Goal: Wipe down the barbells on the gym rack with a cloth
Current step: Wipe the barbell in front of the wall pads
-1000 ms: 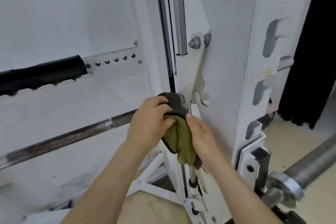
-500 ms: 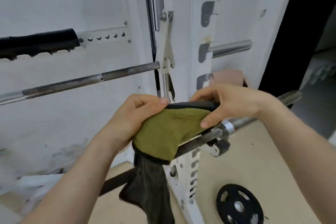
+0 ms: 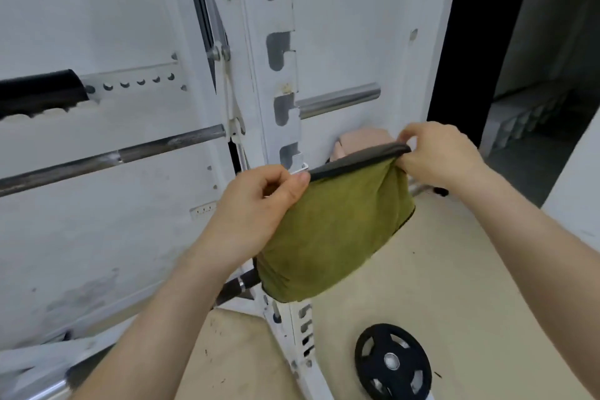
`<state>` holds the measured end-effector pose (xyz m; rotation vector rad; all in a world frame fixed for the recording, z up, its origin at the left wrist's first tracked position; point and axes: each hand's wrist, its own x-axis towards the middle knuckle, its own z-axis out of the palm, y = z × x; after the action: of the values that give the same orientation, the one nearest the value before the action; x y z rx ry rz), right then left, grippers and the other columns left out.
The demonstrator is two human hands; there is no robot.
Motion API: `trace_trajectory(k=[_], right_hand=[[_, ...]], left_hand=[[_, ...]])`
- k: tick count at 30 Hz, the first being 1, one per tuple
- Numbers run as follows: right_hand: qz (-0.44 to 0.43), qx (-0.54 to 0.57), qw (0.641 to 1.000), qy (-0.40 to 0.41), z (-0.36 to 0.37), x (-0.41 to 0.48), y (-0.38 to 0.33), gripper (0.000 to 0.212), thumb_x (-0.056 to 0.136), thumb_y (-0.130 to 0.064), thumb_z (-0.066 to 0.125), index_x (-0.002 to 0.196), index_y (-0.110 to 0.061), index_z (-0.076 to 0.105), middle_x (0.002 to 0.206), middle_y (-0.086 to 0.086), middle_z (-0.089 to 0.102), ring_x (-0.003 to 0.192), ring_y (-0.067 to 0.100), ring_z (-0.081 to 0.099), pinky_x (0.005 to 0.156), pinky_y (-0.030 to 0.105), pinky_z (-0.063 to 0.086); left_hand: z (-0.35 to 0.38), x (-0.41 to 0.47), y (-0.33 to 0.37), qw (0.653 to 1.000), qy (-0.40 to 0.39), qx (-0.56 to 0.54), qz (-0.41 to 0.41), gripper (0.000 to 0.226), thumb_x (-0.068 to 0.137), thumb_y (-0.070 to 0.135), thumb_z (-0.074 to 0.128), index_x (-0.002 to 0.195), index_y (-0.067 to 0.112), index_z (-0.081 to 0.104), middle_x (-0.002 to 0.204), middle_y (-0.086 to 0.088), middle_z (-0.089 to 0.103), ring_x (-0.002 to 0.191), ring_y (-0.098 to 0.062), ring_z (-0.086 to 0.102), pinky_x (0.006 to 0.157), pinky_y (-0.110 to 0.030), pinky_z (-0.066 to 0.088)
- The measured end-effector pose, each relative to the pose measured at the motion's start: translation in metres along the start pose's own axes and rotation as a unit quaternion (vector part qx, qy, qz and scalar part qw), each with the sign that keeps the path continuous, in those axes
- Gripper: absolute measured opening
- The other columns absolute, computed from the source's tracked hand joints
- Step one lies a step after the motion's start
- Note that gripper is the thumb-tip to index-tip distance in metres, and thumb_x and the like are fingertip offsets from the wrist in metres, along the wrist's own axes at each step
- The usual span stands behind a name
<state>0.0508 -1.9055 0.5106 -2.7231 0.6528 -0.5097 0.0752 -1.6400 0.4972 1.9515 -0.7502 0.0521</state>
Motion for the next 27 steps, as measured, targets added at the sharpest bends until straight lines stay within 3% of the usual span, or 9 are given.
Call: trace_trajectory(k=[4, 7, 10, 13, 15, 18, 20, 23, 27], right_hand=[[0.084, 0.354, 0.918, -0.16, -0.017, 0.038, 0.019, 0.027, 0.096, -0.002, 0.044, 0.1, -0.013, 0.069, 0.079, 0.018, 0.073, 0.056, 0.018, 0.07, 0.047, 0.023, 0.055], [0.048, 0.503, 0.857, -0.099, -0.013, 0.085, 0.025, 0.032, 0.095, 0.007, 0.042, 0.106, -0.008, 0.067, 0.094, 0.02, 0.072, 0.074, 0.024, 0.073, 0.056, 0.025, 0.058], [-0.02, 0.576, 0.817, -0.014, -0.012, 0.14, 0.02, 0.033, 0.096, 0.002, 0.049, 0.12, -0.016, 0.063, 0.095, 0.004, 0.071, 0.087, 0.022, 0.071, 0.062, 0.024, 0.057], [-0.11, 0.539, 0.835, -0.004, -0.015, 0.196, 0.005, 0.05, 0.098, -0.016, 0.051, 0.145, -0.03, 0.037, 0.104, -0.02, 0.06, 0.094, 0.0, 0.063, 0.076, 0.016, 0.054], [-0.178, 0.487, 0.854, -0.048, -0.013, 0.228, -0.011, 0.068, 0.098, -0.031, 0.051, 0.152, -0.037, 0.01, 0.12, -0.021, 0.051, 0.108, -0.002, 0.052, 0.094, 0.018, 0.041], [-0.269, 0.428, 0.858, -0.086, 0.003, 0.263, -0.051, 0.082, 0.097, -0.035, 0.049, 0.151, -0.036, -0.013, 0.12, -0.015, 0.048, 0.105, 0.001, 0.049, 0.084, 0.007, 0.036], [-0.331, 0.425, 0.838, -0.093, 0.028, 0.279, -0.086, 0.09, 0.092, -0.041, 0.052, 0.148, -0.039, -0.019, 0.108, -0.004, 0.062, 0.093, 0.011, 0.062, 0.085, 0.022, 0.046], [-0.388, 0.268, 0.874, -0.114, 0.093, 0.29, -0.126, 0.083, 0.081, -0.063, 0.042, 0.147, -0.046, -0.005, 0.106, 0.012, 0.065, 0.088, 0.028, 0.064, 0.082, 0.041, 0.052], [-0.44, 0.083, 0.89, -0.089, 0.162, 0.292, -0.142, 0.044, 0.092, -0.058, 0.03, 0.113, -0.027, 0.051, 0.093, 0.001, 0.066, 0.084, 0.024, 0.064, 0.067, 0.034, 0.049]], left_hand=[[0.035, 0.037, 0.005, 0.995, -0.095, 0.044, -0.003, 0.023, 0.093, 0.041, 0.056, 0.077, 0.025, 0.059, 0.058, 0.007, 0.054, 0.054, -0.007, 0.049, 0.056, -0.025, 0.04], [0.069, 0.075, 0.006, 0.998, -0.056, -0.022, -0.015, 0.019, 0.097, 0.035, 0.052, 0.086, 0.022, 0.06, 0.051, 0.013, 0.053, 0.05, -0.005, 0.047, 0.053, -0.022, 0.04], [0.102, 0.114, 0.008, 0.994, 0.024, -0.102, -0.038, 0.023, 0.099, 0.034, 0.047, 0.09, 0.017, 0.059, 0.056, 0.008, 0.051, 0.054, -0.009, 0.048, 0.054, -0.026, 0.04], [0.13, 0.157, 0.007, 0.984, 0.131, -0.113, -0.043, 0.025, 0.099, 0.036, 0.042, 0.09, 0.019, 0.057, 0.062, 0.0, 0.051, 0.058, -0.017, 0.048, 0.053, -0.032, 0.042], [0.143, 0.182, 0.008, 0.971, 0.2, -0.118, -0.052, 0.025, 0.1, 0.036, 0.04, 0.089, 0.021, 0.056, 0.071, -0.005, 0.055, 0.066, -0.024, 0.053, 0.056, -0.038, 0.045], [0.151, 0.21, 0.007, 0.957, 0.258, -0.102, -0.088, 0.023, 0.1, 0.034, 0.036, 0.093, 0.025, 0.056, 0.085, 0.001, 0.059, 0.076, -0.017, 0.057, 0.063, -0.035, 0.048], [0.151, 0.226, -0.004, 0.951, 0.274, -0.06, -0.128, 0.022, 0.102, 0.031, 0.035, 0.095, 0.026, 0.055, 0.084, 0.003, 0.059, 0.077, -0.015, 0.057, 0.067, -0.034, 0.048], [0.146, 0.24, -0.032, 0.943, 0.238, 0.064, -0.225, 0.019, 0.101, 0.017, 0.033, 0.101, 0.026, 0.05, 0.098, 0.005, 0.057, 0.087, -0.008, 0.054, 0.08, -0.031, 0.048], [0.144, 0.245, -0.043, 0.913, 0.169, 0.216, -0.302, 0.05, 0.098, 0.011, 0.032, 0.146, 0.025, 0.026, 0.145, 0.007, 0.034, 0.128, -0.008, 0.036, 0.106, -0.022, 0.031]])
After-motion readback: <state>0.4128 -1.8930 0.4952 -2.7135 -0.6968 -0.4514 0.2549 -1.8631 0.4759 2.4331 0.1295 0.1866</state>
